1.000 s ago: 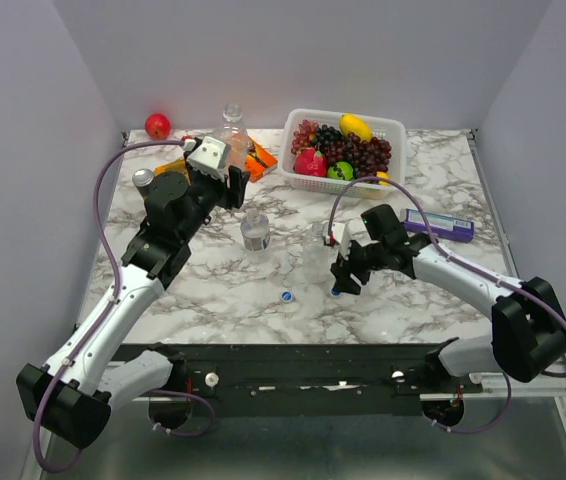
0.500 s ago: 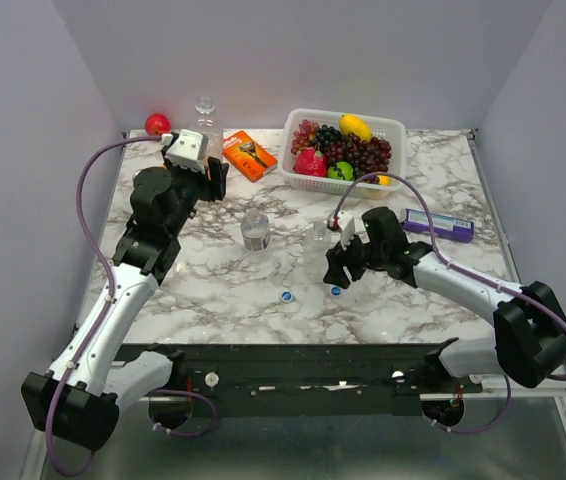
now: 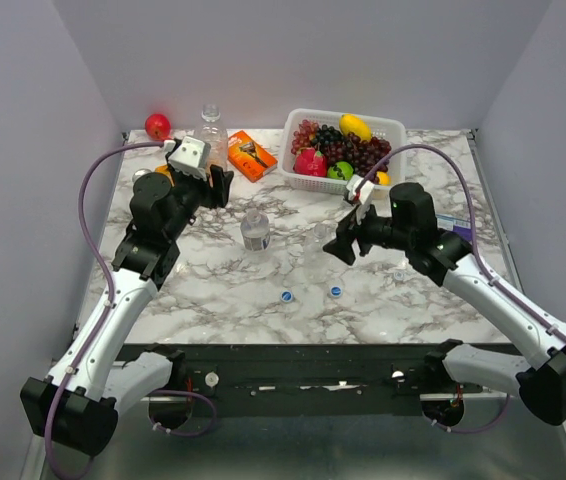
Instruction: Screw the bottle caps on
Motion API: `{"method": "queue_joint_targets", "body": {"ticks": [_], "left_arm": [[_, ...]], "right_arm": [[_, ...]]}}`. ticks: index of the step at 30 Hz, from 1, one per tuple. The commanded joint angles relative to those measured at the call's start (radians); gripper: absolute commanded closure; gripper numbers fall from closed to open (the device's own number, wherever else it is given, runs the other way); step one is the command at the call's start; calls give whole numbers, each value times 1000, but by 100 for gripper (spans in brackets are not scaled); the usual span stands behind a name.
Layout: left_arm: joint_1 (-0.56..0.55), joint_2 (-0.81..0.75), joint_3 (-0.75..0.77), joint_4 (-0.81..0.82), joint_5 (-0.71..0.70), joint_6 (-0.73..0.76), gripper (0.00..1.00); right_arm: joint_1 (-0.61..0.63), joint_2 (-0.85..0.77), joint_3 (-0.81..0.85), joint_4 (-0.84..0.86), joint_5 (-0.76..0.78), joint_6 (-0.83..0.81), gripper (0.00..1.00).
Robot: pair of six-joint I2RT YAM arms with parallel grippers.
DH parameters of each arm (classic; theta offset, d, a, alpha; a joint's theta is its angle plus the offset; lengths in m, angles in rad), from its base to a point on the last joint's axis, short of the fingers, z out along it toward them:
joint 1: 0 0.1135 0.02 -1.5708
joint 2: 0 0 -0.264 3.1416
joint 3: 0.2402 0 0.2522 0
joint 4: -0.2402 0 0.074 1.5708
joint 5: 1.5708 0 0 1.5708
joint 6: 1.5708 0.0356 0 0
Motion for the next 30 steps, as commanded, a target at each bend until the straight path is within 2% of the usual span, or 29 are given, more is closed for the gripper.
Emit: {"method": "queue_joint_targets", "body": {"ticks": [1,15,18,19,25,30], "left_arm": [[16,-29,-3,19,57,-39,100],[30,-34,18,-22,71,-33,100],[33,-31,12,-19,76,-39,100],[35,-29,12,-18,77,-40,100],[39,-21,8,-16,79,-39,100],[41,-18,6,-16,77,-37,100]], "right_arm": [[6,53,71,7,45,-13,23],[10,166,76,129,15,-23,30],[15,200,100,139,6,-30,40],[17,215,108,144,3,-33,47],[18,265,160,139,-29,-53,73],[18,317,241,149,-17,-57,78]]}}
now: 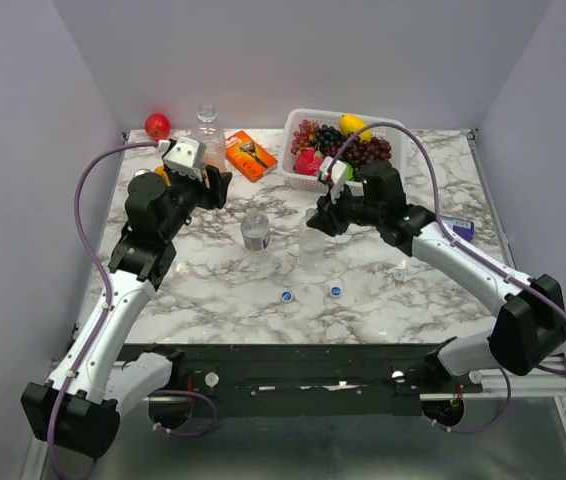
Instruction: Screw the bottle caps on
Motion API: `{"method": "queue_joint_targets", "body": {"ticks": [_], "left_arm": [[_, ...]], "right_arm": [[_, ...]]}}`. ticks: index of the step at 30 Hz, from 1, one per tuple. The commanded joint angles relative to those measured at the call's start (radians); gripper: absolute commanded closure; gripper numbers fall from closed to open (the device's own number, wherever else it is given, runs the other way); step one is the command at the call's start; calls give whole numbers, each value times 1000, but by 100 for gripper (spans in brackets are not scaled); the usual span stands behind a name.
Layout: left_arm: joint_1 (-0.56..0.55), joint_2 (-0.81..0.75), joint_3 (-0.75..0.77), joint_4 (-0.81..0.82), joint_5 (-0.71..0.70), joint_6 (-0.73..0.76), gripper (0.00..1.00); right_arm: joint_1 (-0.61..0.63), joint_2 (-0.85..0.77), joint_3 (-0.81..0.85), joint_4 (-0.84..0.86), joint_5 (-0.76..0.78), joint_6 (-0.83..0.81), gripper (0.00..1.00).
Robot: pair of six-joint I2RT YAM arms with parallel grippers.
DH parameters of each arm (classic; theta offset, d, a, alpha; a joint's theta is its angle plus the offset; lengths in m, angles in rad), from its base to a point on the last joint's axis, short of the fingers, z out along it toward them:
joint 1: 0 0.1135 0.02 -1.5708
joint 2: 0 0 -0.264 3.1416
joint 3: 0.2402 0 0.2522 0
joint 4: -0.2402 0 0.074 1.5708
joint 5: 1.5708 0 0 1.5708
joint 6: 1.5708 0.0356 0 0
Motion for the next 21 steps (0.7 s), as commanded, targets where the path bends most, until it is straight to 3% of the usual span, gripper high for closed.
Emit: {"method": "queue_joint_targets", "body": {"ticks": [1,9,21], "left_arm": [[9,-6,6,3,20,-8,100],[11,-1,-3,10,20,-16,100],[15,-1,-2,0,14,-5,100]], "right_arm": [[6,42,101,33,-6,-23,78],[5,143,175,36,6,-68,77],[6,183,155,58,20,-39,70]]}}
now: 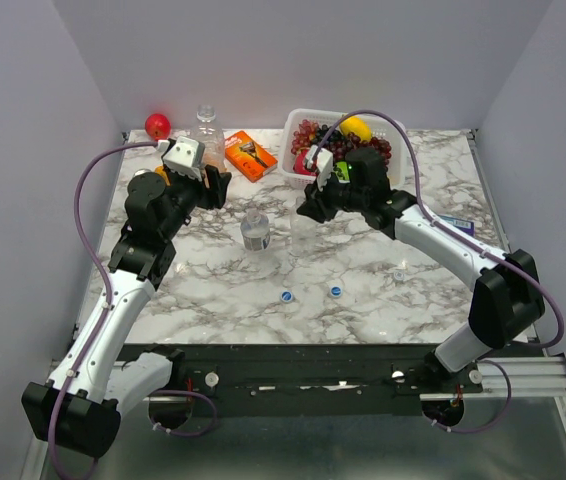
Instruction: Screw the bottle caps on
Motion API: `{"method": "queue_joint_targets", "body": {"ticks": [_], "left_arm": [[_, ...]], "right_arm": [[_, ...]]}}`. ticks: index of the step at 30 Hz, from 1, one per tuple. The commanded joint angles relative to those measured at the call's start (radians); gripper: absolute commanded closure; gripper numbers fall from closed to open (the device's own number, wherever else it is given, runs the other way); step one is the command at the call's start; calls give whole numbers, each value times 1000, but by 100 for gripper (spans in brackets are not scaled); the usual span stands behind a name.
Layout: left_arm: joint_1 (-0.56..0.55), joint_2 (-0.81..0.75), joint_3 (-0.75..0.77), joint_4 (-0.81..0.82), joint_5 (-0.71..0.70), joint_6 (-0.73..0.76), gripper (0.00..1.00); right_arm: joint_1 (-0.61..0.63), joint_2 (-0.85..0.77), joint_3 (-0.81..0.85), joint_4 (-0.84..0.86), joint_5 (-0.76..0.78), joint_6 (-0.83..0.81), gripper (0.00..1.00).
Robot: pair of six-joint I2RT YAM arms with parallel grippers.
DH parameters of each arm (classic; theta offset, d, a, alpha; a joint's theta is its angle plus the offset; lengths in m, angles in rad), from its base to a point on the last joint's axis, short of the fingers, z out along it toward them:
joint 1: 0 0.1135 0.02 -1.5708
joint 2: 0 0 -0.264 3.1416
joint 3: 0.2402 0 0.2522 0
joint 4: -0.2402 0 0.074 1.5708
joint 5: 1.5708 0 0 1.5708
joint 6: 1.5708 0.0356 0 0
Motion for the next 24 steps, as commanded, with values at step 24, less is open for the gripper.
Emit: {"method": "queue_joint_targets", "body": {"ticks": [24], "left_arm": [[12,5,-2,13,21,0,100]], "right_arm": [[6,-45,-43,28,47,-7,38]]}}
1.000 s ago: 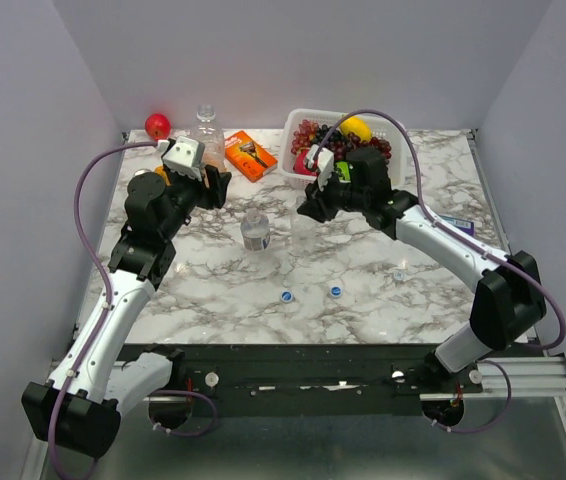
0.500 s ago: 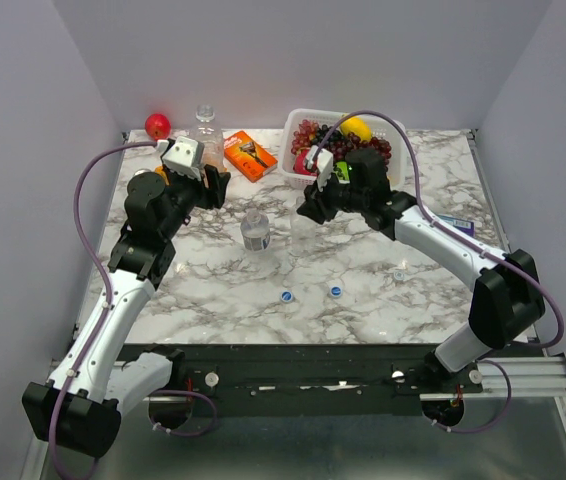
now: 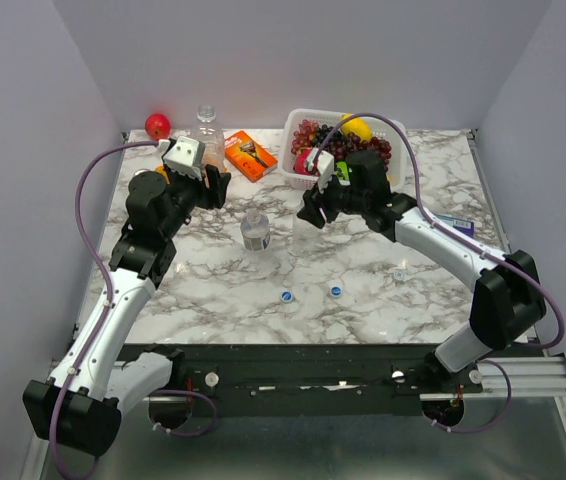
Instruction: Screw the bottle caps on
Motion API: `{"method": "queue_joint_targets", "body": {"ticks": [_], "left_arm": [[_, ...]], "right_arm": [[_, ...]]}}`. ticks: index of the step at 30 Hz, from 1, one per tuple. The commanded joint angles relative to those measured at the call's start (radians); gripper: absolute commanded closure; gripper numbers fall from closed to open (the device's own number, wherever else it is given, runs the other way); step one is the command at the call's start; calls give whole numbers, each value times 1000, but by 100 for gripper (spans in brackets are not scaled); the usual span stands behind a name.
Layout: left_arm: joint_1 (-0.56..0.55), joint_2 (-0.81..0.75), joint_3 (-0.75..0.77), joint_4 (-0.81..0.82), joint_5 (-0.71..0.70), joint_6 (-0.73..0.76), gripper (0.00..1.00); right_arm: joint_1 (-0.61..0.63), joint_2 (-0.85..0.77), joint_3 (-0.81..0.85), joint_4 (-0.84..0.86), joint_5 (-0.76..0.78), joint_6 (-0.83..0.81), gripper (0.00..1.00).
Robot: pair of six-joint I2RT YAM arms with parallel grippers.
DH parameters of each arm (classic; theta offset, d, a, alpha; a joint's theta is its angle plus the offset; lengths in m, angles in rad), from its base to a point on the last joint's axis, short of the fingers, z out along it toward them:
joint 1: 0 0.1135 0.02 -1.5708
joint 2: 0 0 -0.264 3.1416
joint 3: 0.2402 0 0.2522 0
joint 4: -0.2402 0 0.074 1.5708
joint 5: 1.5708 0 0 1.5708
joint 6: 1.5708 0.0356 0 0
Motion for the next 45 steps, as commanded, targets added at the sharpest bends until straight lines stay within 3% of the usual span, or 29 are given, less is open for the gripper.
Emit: {"method": "queue_joint_targets", "body": {"ticks": [1,6,11,12,16,20,25,34,45], "left_arm": [[6,-5,-2,17,21,0,100],[6,-8,-6,18,22,0,100],[6,-15,-11,20,25,-2,100],[6,-16,-14,21,25,-3,100],[6,-28,-32,21,19,-5,100],[12,-50,-51,21,18,-11,100],[16,-76,-97,15,-1,10,100],[18,-108,-140,21,-4,40,100],[18,-169,-178,18,-20,30,100]], "right_arm": [[6,-39,-14,11,23,-7,37],[6,-76,-37,2,49,-7,30],[6,-170,-95,-86,72,22,6],[6,-206,-113,-127,67,33,5],[12,-268,-202,-212,15,132,5],[49,-230,-236,-325,52,237,18],[107,-214,-300,-385,99,375,23],[120,-113,-365,-388,162,441,30],[120,22,-307,-373,262,458,33]]}}
